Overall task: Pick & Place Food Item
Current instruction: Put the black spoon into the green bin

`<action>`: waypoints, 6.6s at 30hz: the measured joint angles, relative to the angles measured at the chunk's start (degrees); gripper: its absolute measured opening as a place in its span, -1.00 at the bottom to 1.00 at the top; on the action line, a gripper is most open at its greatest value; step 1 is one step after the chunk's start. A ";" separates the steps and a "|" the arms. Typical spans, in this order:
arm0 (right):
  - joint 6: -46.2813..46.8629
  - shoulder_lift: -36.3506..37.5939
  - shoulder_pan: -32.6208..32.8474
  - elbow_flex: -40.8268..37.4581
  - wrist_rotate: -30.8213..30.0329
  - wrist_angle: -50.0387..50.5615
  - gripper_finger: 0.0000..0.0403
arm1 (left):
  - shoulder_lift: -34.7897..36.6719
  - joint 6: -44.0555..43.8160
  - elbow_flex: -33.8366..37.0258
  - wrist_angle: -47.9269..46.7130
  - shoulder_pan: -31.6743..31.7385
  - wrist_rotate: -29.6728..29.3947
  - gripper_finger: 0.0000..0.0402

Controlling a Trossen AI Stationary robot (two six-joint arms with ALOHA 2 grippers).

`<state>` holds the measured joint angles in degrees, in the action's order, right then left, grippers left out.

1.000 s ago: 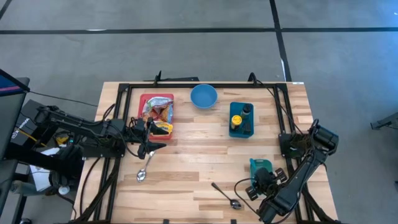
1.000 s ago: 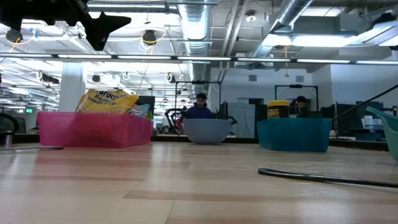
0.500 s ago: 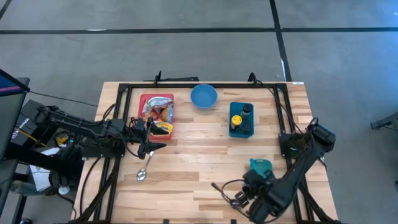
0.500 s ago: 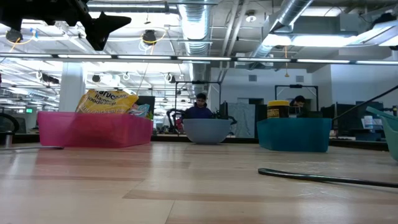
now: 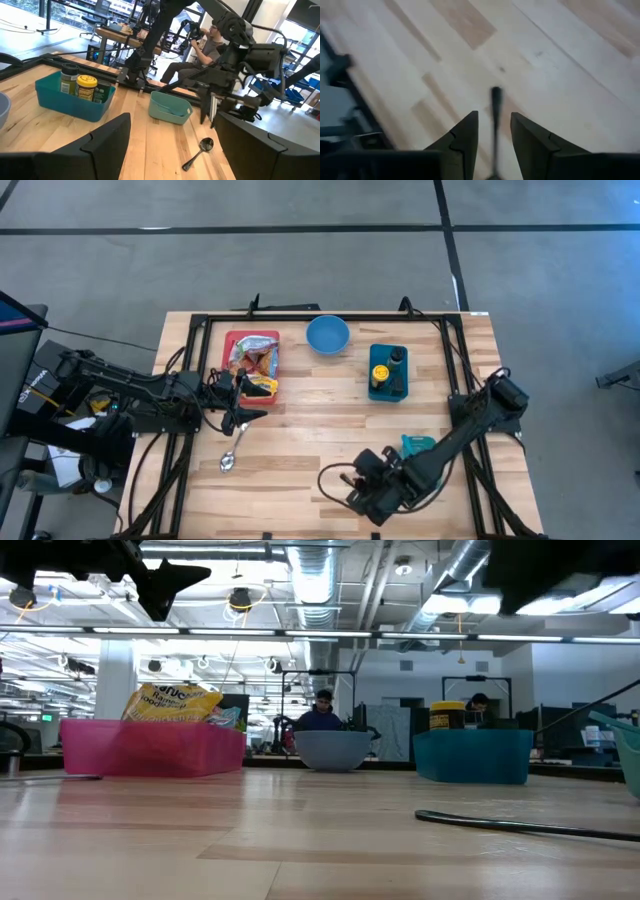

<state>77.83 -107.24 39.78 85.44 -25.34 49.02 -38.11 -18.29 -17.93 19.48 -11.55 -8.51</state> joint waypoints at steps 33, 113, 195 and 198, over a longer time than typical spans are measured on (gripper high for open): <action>1.70 -10.26 0.21 9.76 7.19 6.05 -0.86 | 0.24 0.00 0.00 2.68 0.00 0.01 0.43; 5.32 -16.90 3.66 18.82 5.79 14.10 -1.00 | 0.23 -0.01 0.04 4.33 0.00 0.02 0.43; 1.68 -21.47 1.63 13.89 12.24 11.60 -0.44 | 0.24 0.00 0.02 4.62 0.00 0.00 0.43; 1.41 -21.47 1.63 13.89 12.26 10.72 -0.47 | 0.24 -0.01 0.02 4.62 0.00 0.02 0.43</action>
<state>79.24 -128.70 41.41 99.33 -13.08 59.74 -37.87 -18.31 -17.91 24.10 -11.55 -8.49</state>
